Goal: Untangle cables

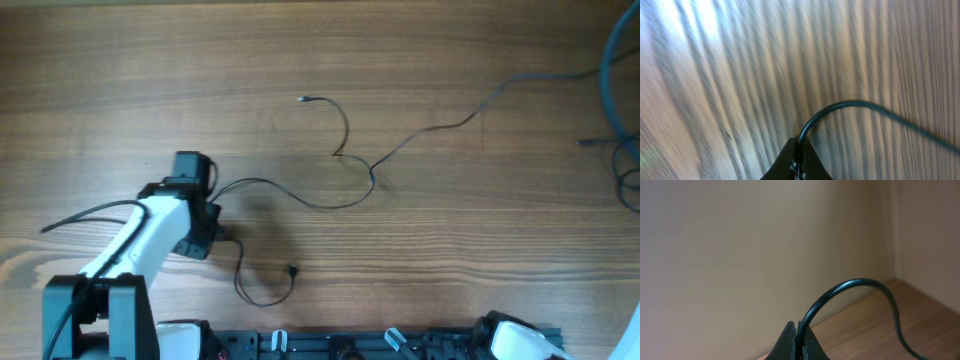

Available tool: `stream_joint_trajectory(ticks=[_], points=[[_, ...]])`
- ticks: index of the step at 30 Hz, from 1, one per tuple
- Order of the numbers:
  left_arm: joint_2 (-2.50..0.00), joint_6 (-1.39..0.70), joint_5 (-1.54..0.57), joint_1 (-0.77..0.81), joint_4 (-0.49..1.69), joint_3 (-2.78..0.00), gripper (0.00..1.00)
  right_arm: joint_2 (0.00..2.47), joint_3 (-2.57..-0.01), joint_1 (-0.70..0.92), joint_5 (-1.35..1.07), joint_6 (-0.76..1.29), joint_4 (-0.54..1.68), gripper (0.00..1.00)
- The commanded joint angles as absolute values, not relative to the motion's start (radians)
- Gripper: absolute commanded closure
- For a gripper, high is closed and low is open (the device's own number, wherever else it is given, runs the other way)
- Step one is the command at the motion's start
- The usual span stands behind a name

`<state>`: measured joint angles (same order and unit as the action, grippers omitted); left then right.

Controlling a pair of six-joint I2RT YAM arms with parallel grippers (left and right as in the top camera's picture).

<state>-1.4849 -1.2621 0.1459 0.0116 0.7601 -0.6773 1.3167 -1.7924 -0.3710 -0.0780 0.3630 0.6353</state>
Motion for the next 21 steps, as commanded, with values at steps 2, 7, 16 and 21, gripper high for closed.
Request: stream_joint_trajectory(ticks=[2,7,16,21], points=[[-1.493,-1.264,0.185,-0.077,0.761,-0.671,0.96,1.413,-1.824,-0.403,-0.112,0.279,0.667,0.95],[-1.493,-1.265,0.197,-0.101,0.76,-0.671,0.96,1.544,-1.824,-0.403,-0.111,0.265,0.658,0.95],[-1.493,-1.262,0.402,-0.28,0.781,-0.671,0.96,1.749,-1.825,-0.414,0.086,0.263,0.593,0.95],[-1.494,-1.137,0.26,-0.406,0.707,-0.671,0.96,1.79,-1.83,-0.421,0.087,0.267,0.478,0.96]])
